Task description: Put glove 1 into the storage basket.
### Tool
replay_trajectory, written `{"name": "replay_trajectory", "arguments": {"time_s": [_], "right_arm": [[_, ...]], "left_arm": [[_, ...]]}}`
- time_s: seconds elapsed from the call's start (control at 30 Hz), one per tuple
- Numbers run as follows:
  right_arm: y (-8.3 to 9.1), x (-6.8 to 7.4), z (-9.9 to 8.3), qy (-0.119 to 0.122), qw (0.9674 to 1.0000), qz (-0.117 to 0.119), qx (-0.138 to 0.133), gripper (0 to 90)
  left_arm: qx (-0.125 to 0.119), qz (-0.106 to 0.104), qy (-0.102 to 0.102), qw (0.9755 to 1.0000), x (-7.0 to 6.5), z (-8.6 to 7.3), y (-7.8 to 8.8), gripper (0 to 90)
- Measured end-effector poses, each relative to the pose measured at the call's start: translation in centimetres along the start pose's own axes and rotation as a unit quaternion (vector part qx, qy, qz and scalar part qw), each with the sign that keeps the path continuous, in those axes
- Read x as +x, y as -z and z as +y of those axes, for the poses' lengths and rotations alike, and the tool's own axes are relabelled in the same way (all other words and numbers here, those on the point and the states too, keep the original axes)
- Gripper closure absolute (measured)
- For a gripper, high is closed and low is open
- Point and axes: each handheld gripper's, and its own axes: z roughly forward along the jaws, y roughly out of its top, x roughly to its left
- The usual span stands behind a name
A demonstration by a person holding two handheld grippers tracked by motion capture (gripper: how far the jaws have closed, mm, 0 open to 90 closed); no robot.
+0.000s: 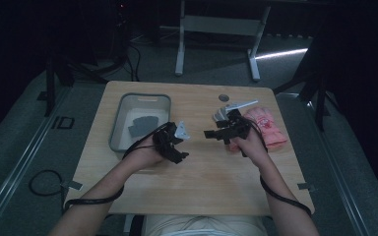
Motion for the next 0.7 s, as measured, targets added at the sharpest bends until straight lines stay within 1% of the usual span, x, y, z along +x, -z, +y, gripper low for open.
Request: {"name": "replay_trajectory", "arguments": {"time_s": [0.03, 0.07, 0.1, 0.17, 0.2, 0.23, 0.3, 0.37, 0.4, 0.43, 0.47, 0.5, 0.53, 0.57, 0.6, 0.63, 0.67, 0.7], "right_arm": [[0.4, -0.1, -0.2, 0.003, 0.9999, -0.011, -0.008, 14.1], [0.7, -0.3, -0.4, 0.003, 0.9999, -0.013, -0.01, 13.8], [1.2, -0.5, -0.7, 0.005, 0.9998, -0.011, -0.013, 13.0], [1.8, -0.9, -1.1, 0.009, 0.9998, -0.014, -0.012, 13.5], [1.9, -0.9, -1.3, 0.012, 0.9997, -0.018, -0.011, 13.1], [2.1, -1.2, -1.6, 0.012, 0.9995, -0.026, -0.011, 13.9], [2.3, -1.5, -1.9, 0.013, 0.9995, -0.026, -0.011, 13.5], [2.6, -1.8, -2.3, 0.02, 0.9992, -0.031, -0.015, 17.0], [2.6, -1.8, -2.3, 0.02, 0.9992, -0.031, -0.015, 17.0], [2.8, -2.4, -2.5, 0.031, 0.9979, -0.055, -0.015, 23.5], [2.9, -2.6, -2.6, 0.033, 0.9976, -0.059, -0.015, 25.4], [3.0, -2.8, -2.6, 0.034, 0.9972, -0.065, -0.014, 27.9], [3.0, -3.0, -2.7, 0.039, 0.9961, -0.077, -0.014, 32.7], [3.2, -3.3, -2.8, 0.052, 0.9942, -0.092, -0.018, 37.7], [3.3, -3.6, -2.8, 0.061, 0.9925, -0.104, -0.019, 41.4], [3.4, -4.0, -2.7, 0.062, 0.9915, -0.113, -0.015, 51.1], [3.4, -4.2, -2.7, 0.065, 0.9904, -0.121, -0.012, 55.8], [3.4, -4.6, -2.6, 0.071, 0.9888, -0.131, -0.009, 56.4]], "left_arm": [[-0.001, -0.004, -0.001, 1.0, -0.3, 0.0, -0.2, 21.2], [-0.003, -0.009, -0.003, 0.9999, -0.6, 0.1, -0.4, 17.0], [-0.006, -0.014, -0.005, 0.9999, -0.8, 0.1, -0.6, 15.5], [-0.009, -0.02, -0.006, 0.9997, -1.4, 0.0, -0.9, 13.4], [-0.01, -0.03, -0.006, 0.9995, -1.8, 0.0, -1.2, 9.9], [-0.009, -0.029, -0.007, 0.9995, -2.0, -0.1, -1.4, 7.0], [-0.009, -0.022, -0.009, 0.9997, -2.8, -0.3, -2.0, 5.6], [-0.012, -0.016, -0.004, 0.9998, -3.4, -0.7, -2.6, 3.9], [-0.012, -0.016, -0.004, 0.9998, -3.4, -0.7, -2.6, 3.7], [-0.019, -0.026, 0.008, 0.9995, -4.0, -1.3, -3.2, 3.2], [-0.02, -0.029, 0.011, 0.9993, -4.2, -1.5, -3.4, 3.1], [-0.02, -0.025, 0.011, 0.9994, -4.5, -1.8, -3.7, 2.8], [-0.018, -0.019, 0.01, 0.9996, -4.9, -2.1, -4.0, 2.4], [-0.014, -0.022, 0.007, 0.9996, -5.3, -2.5, -4.3, 2.4], [-0.013, -0.025, 0.01, 0.9995, -5.5, -2.8, -4.6, 2.4], [-0.014, -0.029, 0.014, 0.9994, -5.7, -3.1, -4.8, 2.4], [-0.017, -0.036, 0.02, 0.999, -6.0, -3.5, -5.2, 2.4], [-0.017, -0.039, 0.022, 0.9988, -6.4, -3.9, -5.6, 2.4]]}}
